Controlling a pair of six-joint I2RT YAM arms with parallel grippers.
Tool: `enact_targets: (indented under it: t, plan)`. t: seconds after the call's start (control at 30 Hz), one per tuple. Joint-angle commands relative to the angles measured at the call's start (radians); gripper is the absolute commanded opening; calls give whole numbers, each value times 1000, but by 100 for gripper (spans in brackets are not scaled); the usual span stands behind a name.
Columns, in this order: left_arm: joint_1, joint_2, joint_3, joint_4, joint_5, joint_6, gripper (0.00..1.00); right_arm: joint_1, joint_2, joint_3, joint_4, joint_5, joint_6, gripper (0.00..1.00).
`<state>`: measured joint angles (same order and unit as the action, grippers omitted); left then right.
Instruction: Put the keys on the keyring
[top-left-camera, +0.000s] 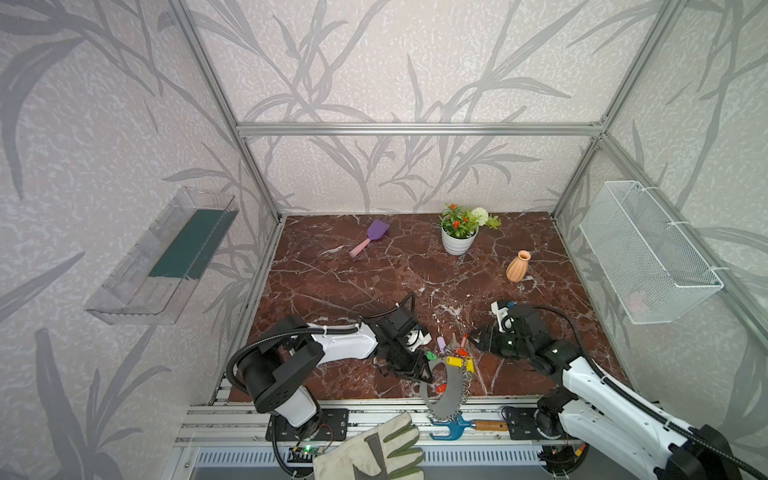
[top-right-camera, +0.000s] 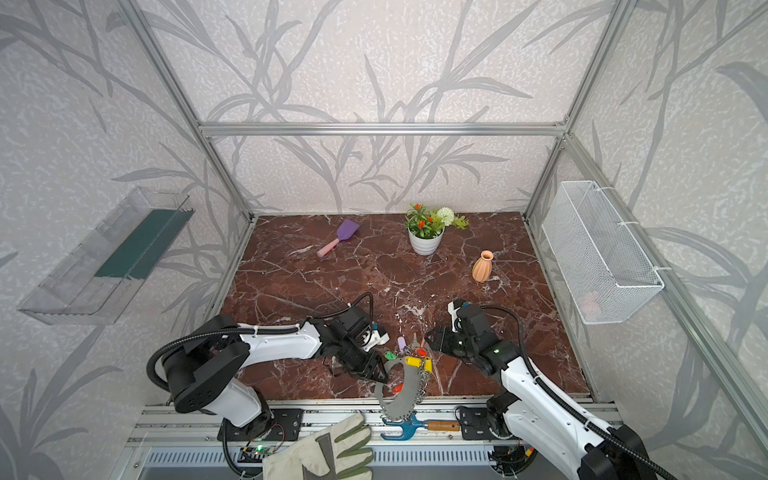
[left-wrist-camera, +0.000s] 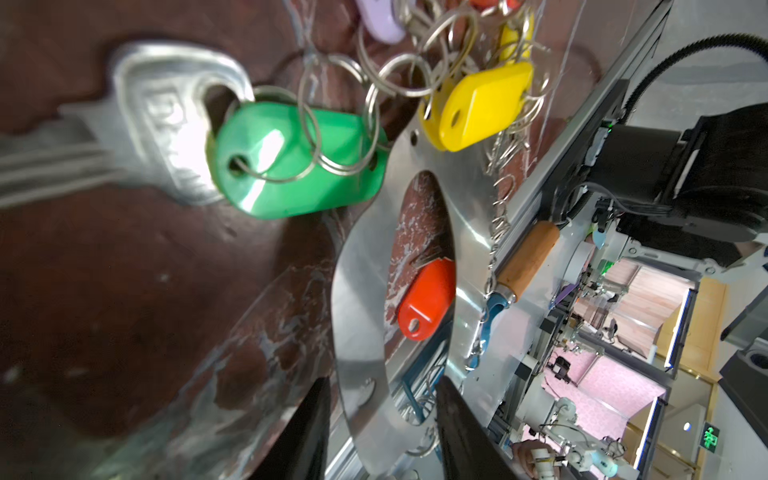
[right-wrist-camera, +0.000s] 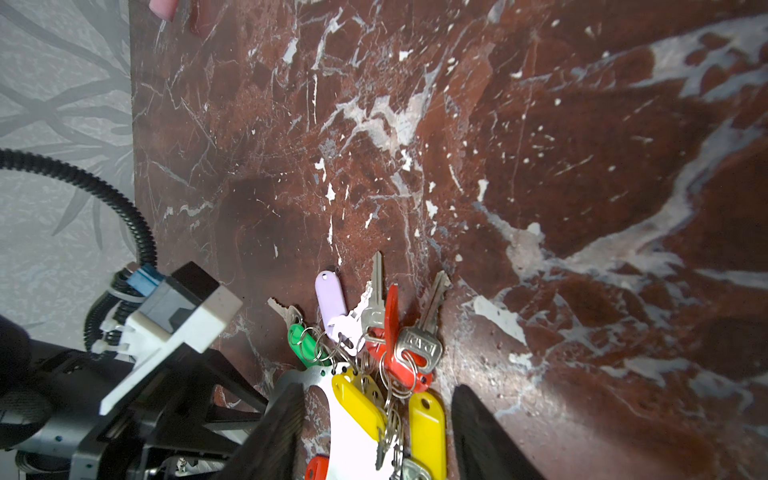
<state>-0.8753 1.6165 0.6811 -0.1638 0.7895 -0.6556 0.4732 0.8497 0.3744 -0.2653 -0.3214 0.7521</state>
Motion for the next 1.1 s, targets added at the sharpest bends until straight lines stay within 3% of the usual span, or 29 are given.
enact_targets:
  t: [0.0,0.17,0.37,0.87,1.07]
  plan:
    - [-5,23,7,66,29,-49,37,5,-14,-1,13,10,3,57]
    - [-2,60,22,146,63,-105,19,3,-8,7,20,14,-1,57]
    - [13,58,71,124,88,-123,0,4,-6,13,39,39,-13,58]
    - [196,-58,159,81,208,-169,0,-68,15,97,40,19,-105,65]
    - [292,-75,189,-34,230,-78,0,-73,55,72,92,24,-100,65]
